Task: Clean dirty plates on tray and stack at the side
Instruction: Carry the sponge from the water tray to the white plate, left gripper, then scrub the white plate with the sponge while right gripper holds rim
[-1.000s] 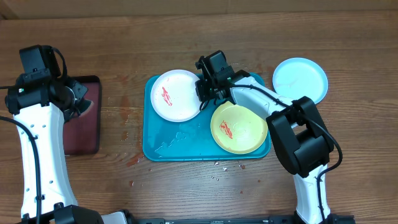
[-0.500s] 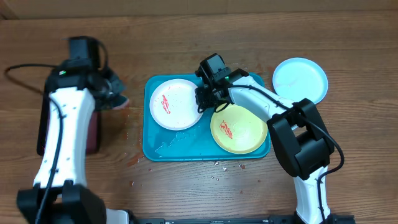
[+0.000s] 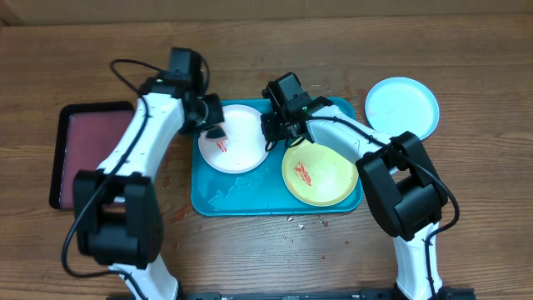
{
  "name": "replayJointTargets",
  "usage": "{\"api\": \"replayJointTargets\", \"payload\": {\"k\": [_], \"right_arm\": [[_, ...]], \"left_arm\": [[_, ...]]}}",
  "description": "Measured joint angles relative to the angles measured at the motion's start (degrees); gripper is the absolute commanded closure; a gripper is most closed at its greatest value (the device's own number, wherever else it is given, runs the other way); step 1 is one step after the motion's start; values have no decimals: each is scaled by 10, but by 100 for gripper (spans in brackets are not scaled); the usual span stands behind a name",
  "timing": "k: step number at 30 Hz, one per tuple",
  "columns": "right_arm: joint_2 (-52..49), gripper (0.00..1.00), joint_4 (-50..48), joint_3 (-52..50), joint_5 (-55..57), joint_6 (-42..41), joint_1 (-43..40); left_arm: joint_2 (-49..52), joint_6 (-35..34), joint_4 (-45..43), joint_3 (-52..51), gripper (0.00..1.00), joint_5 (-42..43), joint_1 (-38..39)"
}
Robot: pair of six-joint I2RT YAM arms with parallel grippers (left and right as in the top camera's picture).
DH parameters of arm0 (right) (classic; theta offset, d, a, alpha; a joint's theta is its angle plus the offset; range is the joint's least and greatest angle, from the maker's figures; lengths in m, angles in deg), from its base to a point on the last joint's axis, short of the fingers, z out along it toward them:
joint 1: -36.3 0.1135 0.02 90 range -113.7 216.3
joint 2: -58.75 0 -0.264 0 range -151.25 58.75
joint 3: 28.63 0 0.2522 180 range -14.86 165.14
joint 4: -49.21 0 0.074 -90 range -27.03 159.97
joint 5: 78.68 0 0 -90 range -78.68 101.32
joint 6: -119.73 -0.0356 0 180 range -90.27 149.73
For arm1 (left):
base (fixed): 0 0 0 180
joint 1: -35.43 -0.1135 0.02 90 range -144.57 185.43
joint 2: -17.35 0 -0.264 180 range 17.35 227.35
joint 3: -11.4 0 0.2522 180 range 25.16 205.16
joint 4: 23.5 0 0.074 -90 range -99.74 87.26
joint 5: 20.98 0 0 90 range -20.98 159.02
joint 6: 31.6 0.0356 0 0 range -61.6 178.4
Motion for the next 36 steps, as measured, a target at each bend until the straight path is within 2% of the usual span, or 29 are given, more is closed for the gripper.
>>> {"api": "replayJointTargets", "payload": {"k": [7, 14, 19, 23, 27, 29, 36], "right_arm": [[0, 96, -2, 0, 1, -8, 0], [0, 96, 3, 0, 2, -10, 0], [0, 96, 5, 0, 1, -10, 1], [0, 96, 5, 0, 3, -10, 2], [0, 96, 5, 0, 3, -11, 2], [0, 96, 5, 0, 3, -11, 2], [0, 96, 4, 0, 3, -12, 2]], "left_arm": [[70, -16, -70, 0, 96, 15, 48], [104, -17, -68, 5, 96, 17, 64], [104, -24, -1, 21, 96, -71, 65], [107, -50, 84, 35, 96, -193, 56], [119, -60, 132, 78, 96, -235, 47], [119, -61, 133, 103, 96, -226, 48], [119, -58, 43, 96, 96, -54, 59]]}}
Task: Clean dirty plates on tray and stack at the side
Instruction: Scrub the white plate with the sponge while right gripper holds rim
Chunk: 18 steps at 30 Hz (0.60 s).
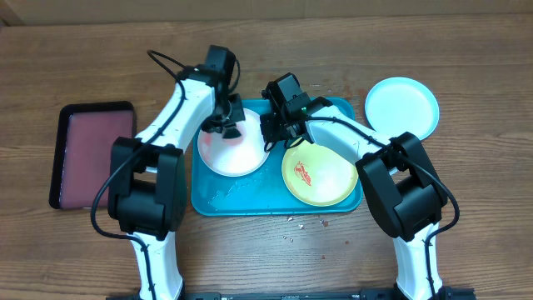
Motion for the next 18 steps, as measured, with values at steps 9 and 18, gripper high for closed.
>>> {"api": "replayJointTargets", "payload": {"k": [9, 18], "right_arm": [[0, 96, 3, 0, -2, 0, 0], [1, 96, 10, 0, -2, 0, 1]], "left_arm": [[0, 0, 27, -42, 96, -65, 23], [2, -91, 231, 75, 96, -193, -39]]}}
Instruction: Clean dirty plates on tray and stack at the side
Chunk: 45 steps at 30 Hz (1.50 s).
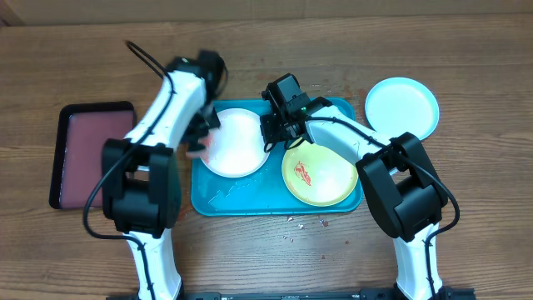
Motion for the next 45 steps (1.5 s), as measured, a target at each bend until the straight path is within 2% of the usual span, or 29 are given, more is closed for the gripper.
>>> {"api": "replayJointTargets", "payload": {"k": [4, 8, 10, 12, 14, 18, 19, 26, 29, 31, 34, 37, 41, 42, 45], "right_arm": [[0, 96, 16, 9, 3, 14, 3], [1, 96, 28, 23, 34, 45, 23], [8, 96, 28, 29, 84, 67, 49], [32, 96, 23, 37, 203, 110, 101], [45, 96, 12, 40, 269, 136, 130], [65, 96, -80, 49, 560, 276, 240], [65, 96, -92, 49, 594, 307, 251], [66, 96, -265, 48, 801, 591, 270], [66, 96, -313, 48, 840, 669, 269], [66, 96, -316, 48, 850, 691, 269], [66, 96, -316, 48, 860, 690, 269], [66, 97, -297, 48, 862, 621, 261], [66, 97, -186, 51, 857, 448, 201], [66, 97, -129, 53, 841, 397, 179], [77, 96, 15, 52, 716, 281, 124]], "left_arm": [[-42, -66, 30, 48, 96, -4, -39], [-169, -94, 26, 61, 96, 5, -108], [-212, -96, 31, 66, 96, 7, -142], [-240, -96, 38, 73, 96, 2, -181], [-247, -96, 50, 75, 96, -7, -221], [-227, -97, 45, 63, 96, -11, -272], [-222, -98, 40, 62, 96, -11, -284], [-219, -99, 38, 61, 96, -11, -337], [-219, -99, 38, 60, 96, -10, -339], [-219, -101, 38, 60, 95, -10, -339], [-219, -103, 38, 60, 96, -10, -339], [-219, -105, 37, 60, 96, -10, -339], [-219, -105, 37, 60, 96, -9, -339], [-219, -105, 38, 60, 96, -9, -339], [-219, -105, 37, 60, 96, -8, -339]]}}
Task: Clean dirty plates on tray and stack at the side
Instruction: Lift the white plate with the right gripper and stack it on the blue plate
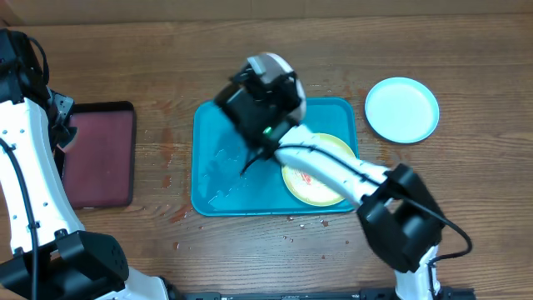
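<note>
My right gripper point(262, 82) is raised high toward the overhead camera above the teal tray point(218, 171). It looks shut on the rim of a white plate point(273, 67), which shows only partly behind the fingers. A yellow plate point(321, 171) with a red smear lies on the tray's right half, partly under my right arm. A pale blue plate point(401, 109) rests on the table at the right. My left gripper point(60, 125) is at the far left, by the dark tray; its jaws are not readable.
A dark tray with a pink pad point(98, 154) lies on the table at the left. Wet streaks mark the teal tray's bare left half. A few crumbs lie on the wood in front of the teal tray.
The white plate is off the teal tray and up in my right gripper, which has risen toward the camera. My left arm has moved from the plate's left rim to the dark tray.
At first my left gripper was on the white plate, which had red smears, with my right gripper at its right rim. Then the left gripper was mid-plate and the smears were gone. Later it stood at the plate's left rim. Now the plate is lifted.
</note>
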{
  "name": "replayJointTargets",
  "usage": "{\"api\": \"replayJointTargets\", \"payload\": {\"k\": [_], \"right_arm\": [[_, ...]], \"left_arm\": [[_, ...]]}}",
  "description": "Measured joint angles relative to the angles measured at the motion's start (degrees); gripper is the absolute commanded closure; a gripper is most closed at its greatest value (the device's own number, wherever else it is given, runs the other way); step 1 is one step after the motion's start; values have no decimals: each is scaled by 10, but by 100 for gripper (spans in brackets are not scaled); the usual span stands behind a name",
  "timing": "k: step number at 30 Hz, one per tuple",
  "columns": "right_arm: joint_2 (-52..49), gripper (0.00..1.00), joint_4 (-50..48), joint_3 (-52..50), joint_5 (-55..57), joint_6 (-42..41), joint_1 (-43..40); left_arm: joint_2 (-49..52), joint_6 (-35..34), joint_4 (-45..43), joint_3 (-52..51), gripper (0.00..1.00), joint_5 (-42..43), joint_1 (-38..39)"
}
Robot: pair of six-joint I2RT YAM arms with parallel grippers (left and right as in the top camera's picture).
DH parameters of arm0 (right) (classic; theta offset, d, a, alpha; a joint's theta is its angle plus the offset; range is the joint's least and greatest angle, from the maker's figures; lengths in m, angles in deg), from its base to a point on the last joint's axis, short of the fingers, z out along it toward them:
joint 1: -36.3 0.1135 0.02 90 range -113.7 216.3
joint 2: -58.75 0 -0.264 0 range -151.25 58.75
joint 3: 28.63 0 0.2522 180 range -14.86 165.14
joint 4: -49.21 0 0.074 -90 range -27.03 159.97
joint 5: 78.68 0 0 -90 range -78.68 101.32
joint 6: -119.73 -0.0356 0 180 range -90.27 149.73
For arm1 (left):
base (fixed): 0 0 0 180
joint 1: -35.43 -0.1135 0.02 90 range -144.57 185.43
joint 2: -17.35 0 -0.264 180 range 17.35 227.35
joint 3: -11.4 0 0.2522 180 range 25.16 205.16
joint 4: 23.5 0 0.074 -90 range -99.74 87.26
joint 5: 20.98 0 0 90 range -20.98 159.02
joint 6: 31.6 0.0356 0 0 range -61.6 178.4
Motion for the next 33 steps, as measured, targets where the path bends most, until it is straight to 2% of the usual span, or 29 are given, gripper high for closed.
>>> {"api": "replayJointTargets", "payload": {"k": [1, 3, 5, 7, 9, 13, 15, 20, 25, 27, 29, 30, 33], "right_arm": [[17, 96, 40, -3, -120, -71, -34], [42, 96, 54, -4, -246, -135, -71], [74, 96, 55, -4, -381, -187, -120], [117, 96, 55, -4, -534, -239, -210], [141, 96, 71, -2, -621, -264, -292], [144, 96, 149, -7, -696, -292, -432], [140, 96, 152, -25, -705, -297, -475], [126, 96, 94, -122, -707, -303, -575], [122, 95, 40, -167, -693, -305, -638], [122, 65, 36, -167, -689, -307, -648], [122, 56, 35, -167, -690, -309, -646], [122, 46, 37, -167, -690, -309, -642], [122, 41, 43, -167, -696, -309, -627]], "left_arm": [[0, 0, 0, 0, 96, 0, 0], [0, 0, 0, 0, 96, 0, 0], [0, 0, 0, 0, 96, 0, 0], [0, 0, 0, 0, 96, 0, 0], [0, 0, 0, 0, 96, 0, 0], [0, 0, 0, 0, 96, 0, 0], [0, 0, 0, 0, 96, 4, 0], [0, 0, -6, 0, 96, 17, 0], [0, 0, -8, 0, 96, 19, 0], [0, 0, -9, 0, 96, 19, 0], [0, 0, -9, 0, 96, 19, 0], [0, 0, -9, 0, 96, 19, 0], [0, 0, -9, 0, 96, 20, 0]]}}
